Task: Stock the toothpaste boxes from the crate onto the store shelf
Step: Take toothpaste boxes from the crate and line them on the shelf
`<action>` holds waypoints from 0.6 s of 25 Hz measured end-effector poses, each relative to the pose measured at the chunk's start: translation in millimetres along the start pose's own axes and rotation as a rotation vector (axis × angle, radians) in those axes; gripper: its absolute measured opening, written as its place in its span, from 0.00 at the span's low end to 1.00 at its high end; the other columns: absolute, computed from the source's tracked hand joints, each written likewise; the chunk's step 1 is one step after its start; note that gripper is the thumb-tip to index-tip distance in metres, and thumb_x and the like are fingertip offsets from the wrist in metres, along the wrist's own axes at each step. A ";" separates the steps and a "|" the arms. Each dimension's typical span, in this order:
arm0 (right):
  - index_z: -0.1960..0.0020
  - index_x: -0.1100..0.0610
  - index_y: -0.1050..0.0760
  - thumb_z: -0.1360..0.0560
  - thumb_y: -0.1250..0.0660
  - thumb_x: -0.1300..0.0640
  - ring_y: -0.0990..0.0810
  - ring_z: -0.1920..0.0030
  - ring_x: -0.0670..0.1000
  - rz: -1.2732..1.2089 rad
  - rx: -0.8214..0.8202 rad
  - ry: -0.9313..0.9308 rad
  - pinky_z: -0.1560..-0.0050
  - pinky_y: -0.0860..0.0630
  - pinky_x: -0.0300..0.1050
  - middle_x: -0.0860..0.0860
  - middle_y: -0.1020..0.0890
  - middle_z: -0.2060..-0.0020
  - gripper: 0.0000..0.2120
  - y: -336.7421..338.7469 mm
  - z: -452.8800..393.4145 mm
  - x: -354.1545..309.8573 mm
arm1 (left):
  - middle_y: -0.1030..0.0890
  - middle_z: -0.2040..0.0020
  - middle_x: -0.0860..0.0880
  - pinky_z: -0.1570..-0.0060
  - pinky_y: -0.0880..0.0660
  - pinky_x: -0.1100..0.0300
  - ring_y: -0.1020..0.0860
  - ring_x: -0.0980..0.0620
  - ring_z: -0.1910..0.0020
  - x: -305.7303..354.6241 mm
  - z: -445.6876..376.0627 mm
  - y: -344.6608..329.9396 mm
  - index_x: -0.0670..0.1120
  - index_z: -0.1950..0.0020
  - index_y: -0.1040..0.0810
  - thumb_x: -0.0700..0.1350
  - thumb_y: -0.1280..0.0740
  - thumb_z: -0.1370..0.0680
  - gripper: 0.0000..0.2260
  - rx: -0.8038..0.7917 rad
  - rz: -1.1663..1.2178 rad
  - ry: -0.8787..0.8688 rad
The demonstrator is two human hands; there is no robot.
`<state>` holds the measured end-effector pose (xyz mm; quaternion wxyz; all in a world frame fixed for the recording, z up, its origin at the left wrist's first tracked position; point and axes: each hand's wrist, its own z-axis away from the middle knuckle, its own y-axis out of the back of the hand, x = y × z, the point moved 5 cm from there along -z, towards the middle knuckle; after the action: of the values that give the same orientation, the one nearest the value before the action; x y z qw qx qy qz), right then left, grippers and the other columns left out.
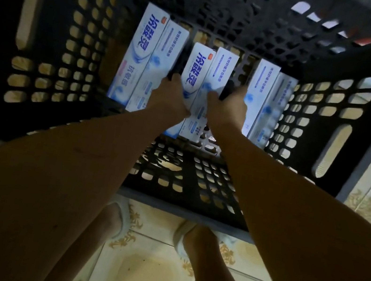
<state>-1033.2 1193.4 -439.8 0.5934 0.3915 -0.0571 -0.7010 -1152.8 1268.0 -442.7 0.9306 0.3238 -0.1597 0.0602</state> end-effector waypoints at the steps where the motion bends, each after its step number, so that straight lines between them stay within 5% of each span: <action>1: 0.32 0.57 0.37 0.24 0.31 0.53 0.21 0.47 0.53 -0.021 -0.042 -0.006 0.63 0.23 0.42 0.52 0.23 0.46 0.26 -5.0 0.4 1.3 | 0.27 0.35 0.40 0.40 0.27 0.48 0.25 0.40 0.38 -1.3 -1.2 -1.8 0.41 0.34 0.34 0.44 0.22 0.32 0.32 0.000 0.011 -0.005; 4: 0.33 0.57 0.33 0.29 0.24 0.50 0.22 0.44 0.52 -0.071 -0.082 -0.077 0.55 0.22 0.44 0.52 0.23 0.40 0.31 -14.0 -2.6 8.0 | 0.25 0.37 0.41 0.45 0.27 0.51 0.24 0.41 0.38 -5.7 -1.6 -4.0 0.41 0.35 0.34 0.44 0.21 0.33 0.32 0.019 0.053 -0.044; 8: 0.34 0.57 0.31 0.30 0.23 0.51 0.20 0.49 0.49 -0.171 -0.155 -0.094 0.62 0.25 0.38 0.49 0.20 0.45 0.29 -10.7 -6.4 21.2 | 0.27 0.35 0.43 0.47 0.27 0.55 0.26 0.45 0.36 -8.4 2.8 -5.8 0.40 0.32 0.40 0.40 0.20 0.34 0.38 -0.089 0.196 -0.070; 11: 0.35 0.56 0.30 0.26 0.26 0.51 0.20 0.55 0.47 -0.286 -0.240 -0.141 0.65 0.25 0.39 0.47 0.20 0.50 0.24 -7.0 0.8 31.5 | 0.25 0.34 0.45 0.41 0.23 0.49 0.24 0.49 0.37 -15.3 11.7 -17.5 0.41 0.30 0.40 0.40 0.18 0.37 0.43 -0.224 0.475 0.014; 15: 0.35 0.55 0.25 0.27 0.29 0.44 0.15 0.52 0.53 -0.572 -0.306 -0.310 0.53 0.18 0.51 0.53 0.16 0.48 0.25 12.3 28.8 31.1 | 0.16 0.44 0.47 0.46 0.19 0.50 0.16 0.52 0.48 1.7 46.2 -9.8 0.45 0.37 0.22 0.39 0.22 0.31 0.23 -0.423 0.802 0.063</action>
<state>-1040.9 1151.5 -428.3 0.4092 0.1872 0.0712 -0.8902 -1161.1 1231.6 -413.7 0.8838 0.0372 -0.2528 0.3920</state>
